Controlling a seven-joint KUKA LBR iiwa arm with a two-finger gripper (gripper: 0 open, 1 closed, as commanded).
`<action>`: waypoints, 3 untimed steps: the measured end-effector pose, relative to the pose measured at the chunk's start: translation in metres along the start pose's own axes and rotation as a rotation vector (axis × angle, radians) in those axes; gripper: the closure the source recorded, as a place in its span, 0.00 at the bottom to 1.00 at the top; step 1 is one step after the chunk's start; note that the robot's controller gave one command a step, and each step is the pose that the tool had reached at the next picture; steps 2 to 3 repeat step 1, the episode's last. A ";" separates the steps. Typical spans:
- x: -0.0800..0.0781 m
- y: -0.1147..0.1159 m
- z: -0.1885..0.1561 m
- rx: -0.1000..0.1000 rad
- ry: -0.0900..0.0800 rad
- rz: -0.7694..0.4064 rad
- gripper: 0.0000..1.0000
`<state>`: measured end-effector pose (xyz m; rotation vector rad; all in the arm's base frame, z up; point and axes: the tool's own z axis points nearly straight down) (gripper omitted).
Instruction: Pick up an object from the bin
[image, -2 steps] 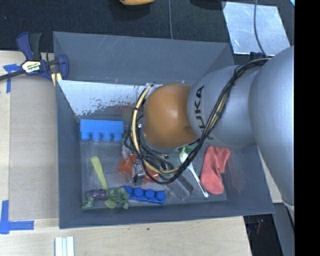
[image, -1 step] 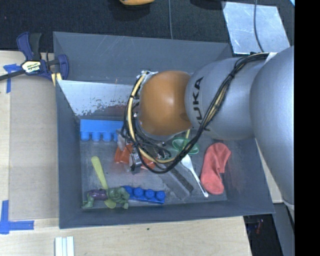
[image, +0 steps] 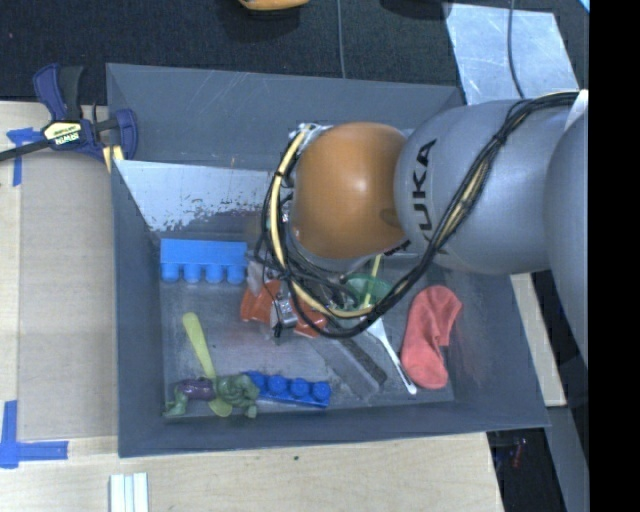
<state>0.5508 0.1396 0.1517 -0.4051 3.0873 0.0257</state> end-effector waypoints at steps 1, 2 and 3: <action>-0.014 0.000 -0.034 0.000 -0.005 -0.031 1.00; -0.014 0.000 -0.034 0.000 -0.005 -0.031 1.00; -0.014 0.000 -0.034 0.000 -0.005 -0.031 1.00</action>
Offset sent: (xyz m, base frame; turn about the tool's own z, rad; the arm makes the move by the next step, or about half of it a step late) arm 0.0150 0.0029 0.1200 0.0637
